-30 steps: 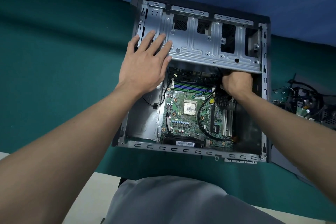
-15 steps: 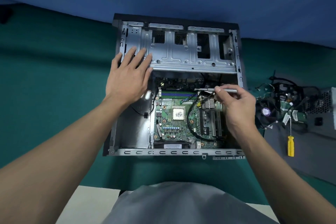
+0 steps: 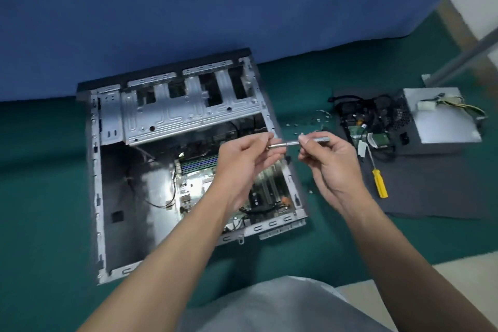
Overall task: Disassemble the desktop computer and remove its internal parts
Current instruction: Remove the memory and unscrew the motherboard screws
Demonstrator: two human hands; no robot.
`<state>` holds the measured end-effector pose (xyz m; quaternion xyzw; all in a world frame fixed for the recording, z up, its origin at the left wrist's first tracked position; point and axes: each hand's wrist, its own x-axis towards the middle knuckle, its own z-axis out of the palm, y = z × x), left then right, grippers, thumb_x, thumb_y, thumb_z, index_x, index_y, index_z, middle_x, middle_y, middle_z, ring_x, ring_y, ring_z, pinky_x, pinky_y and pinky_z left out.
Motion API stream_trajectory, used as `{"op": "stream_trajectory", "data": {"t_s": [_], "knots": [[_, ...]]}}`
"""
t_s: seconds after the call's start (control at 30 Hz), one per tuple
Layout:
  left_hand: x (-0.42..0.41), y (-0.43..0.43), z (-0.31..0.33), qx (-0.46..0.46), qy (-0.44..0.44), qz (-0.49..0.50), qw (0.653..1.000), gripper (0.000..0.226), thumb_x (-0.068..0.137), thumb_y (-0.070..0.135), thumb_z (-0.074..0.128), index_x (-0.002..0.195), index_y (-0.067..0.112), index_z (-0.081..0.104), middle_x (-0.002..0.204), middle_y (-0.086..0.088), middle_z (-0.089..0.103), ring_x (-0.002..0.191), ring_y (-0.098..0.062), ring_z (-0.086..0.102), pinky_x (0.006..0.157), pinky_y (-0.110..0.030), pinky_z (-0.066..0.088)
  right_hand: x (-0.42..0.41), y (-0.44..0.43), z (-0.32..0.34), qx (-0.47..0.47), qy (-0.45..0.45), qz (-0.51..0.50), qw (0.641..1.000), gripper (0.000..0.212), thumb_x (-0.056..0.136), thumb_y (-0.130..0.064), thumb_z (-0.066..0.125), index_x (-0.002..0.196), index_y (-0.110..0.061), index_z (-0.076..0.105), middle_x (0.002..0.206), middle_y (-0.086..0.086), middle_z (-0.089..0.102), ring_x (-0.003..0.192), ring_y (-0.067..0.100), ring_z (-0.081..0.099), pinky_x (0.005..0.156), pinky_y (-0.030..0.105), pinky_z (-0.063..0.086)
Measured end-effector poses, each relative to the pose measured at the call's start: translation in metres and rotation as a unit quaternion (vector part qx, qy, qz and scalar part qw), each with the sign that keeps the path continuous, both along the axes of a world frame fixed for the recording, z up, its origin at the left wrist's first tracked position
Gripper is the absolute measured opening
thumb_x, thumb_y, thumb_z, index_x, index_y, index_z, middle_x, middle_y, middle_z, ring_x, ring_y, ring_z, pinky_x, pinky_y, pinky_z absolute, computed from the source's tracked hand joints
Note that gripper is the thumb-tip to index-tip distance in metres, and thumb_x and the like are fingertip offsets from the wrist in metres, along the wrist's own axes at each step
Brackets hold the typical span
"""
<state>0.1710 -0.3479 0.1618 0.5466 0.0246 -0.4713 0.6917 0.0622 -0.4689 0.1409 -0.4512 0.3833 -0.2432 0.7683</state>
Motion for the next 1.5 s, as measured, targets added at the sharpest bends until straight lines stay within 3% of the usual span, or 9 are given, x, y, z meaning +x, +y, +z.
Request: {"op": "stream_trajectory", "data": {"t_s": [0.23,0.37,0.5,0.6,0.77,0.9,1.1,1.33,1.5], "knots": [[-0.034,-0.036,-0.005,0.056,-0.117,-0.041,0.991,0.02,0.092,-0.008,0.055,0.095,0.007,0.068,0.086,-0.007,0.075,0.087,-0.018,0.073,0.073,-0.018,0.056,-0.039,-0.024,-0.014,0.127,-0.041,-0.096,0.986,0.011,0.075,-0.018,0.071,0.075,-0.011,0.062,0.06,0.002,0.06,0.058,0.011,0.057,0.063,0.023,0.049],[-0.058,-0.05,-0.015,0.07,-0.269,-0.071,0.958,0.021,0.091,-0.001,0.061,0.094,0.018,0.068,0.088,-0.001,0.075,0.088,-0.013,0.072,0.078,-0.025,0.057,-0.056,-0.033,-0.024,0.343,-0.115,-0.197,0.911,0.027,0.091,-0.021,0.058,0.066,-0.011,0.055,0.071,0.008,0.063,0.072,0.022,0.067,0.079,0.032,0.051],[-0.082,-0.058,-0.029,0.097,-0.495,-0.201,0.84,0.023,0.09,0.008,0.065,0.113,0.012,0.068,0.102,0.002,0.073,0.093,-0.005,0.068,0.088,-0.025,0.054,-0.059,-0.025,-0.029,0.44,-0.169,-0.153,0.869,0.026,0.094,-0.019,0.047,0.071,-0.008,0.05,0.072,0.014,0.063,0.073,0.028,0.069,0.066,0.034,0.056],[-0.089,-0.059,-0.036,0.116,-0.533,-0.303,0.781,0.033,0.094,0.02,0.061,0.126,0.021,0.061,0.113,0.0,0.071,0.1,-0.014,0.067,0.09,-0.03,0.051,-0.058,-0.023,-0.034,0.474,-0.18,-0.126,0.853,0.031,0.098,-0.023,0.045,0.087,0.002,0.058,0.089,0.021,0.068,0.094,0.032,0.069,0.064,0.036,0.059],[-0.078,-0.038,-0.048,0.175,-0.712,-0.292,0.614,0.027,0.095,0.02,0.058,0.119,0.01,0.066,0.13,-0.005,0.062,0.13,-0.02,0.049,0.115,-0.039,0.029,-0.059,-0.026,-0.063,0.41,-0.045,-0.141,0.9,0.029,0.101,-0.021,0.042,0.082,-0.003,0.056,0.085,0.018,0.069,0.08,0.027,0.07,0.074,0.032,0.054],[-0.065,-0.025,-0.05,0.215,-0.723,-0.35,0.556,0.034,0.099,0.032,0.045,0.114,0.014,0.068,0.137,-0.004,0.057,0.137,-0.017,0.041,0.119,-0.039,0.015,-0.057,-0.017,-0.087,0.377,0.076,-0.109,0.917,0.029,0.102,-0.016,0.043,0.089,0.005,0.058,0.096,0.025,0.067,0.095,0.034,0.065,0.094,0.041,0.051],[-0.065,-0.01,-0.051,0.213,-0.724,-0.371,0.542,0.051,0.104,0.042,0.026,0.139,0.014,0.049,0.156,-0.001,0.029,0.147,-0.015,0.018,0.121,-0.036,0.01,-0.056,-0.01,-0.092,0.339,0.114,-0.083,0.93,0.029,0.102,-0.017,0.043,0.11,0.007,0.058,0.114,0.017,0.064,0.092,0.034,0.066,0.075,0.038,0.058],[-0.05,0.047,-0.053,0.26,-0.7,-0.359,0.56,0.058,0.104,0.048,0.013,0.155,0.019,0.011,0.161,0.005,0.004,0.148,-0.007,-0.004,0.12,-0.029,-0.002,-0.03,-0.013,-0.029,0.189,0.075,-0.038,0.978,0.031,0.097,-0.028,0.05,0.073,-0.009,0.058,0.065,0.006,0.063,0.054,0.015,0.053,0.051,0.026,0.04],[-0.028,0.091,-0.047,0.346,-0.676,-0.312,0.571,0.061,0.103,0.049,0.011,0.145,0.016,0.041,0.155,-0.001,0.031,0.144,-0.014,0.025,0.12,-0.034,0.013,0.023,0.009,0.027,0.101,-0.045,0.103,0.989,0.034,0.088,-0.039,0.055,0.071,-0.013,0.069,0.078,0.005,0.066,0.065,0.012,0.056,0.059,0.024,0.045]]}}
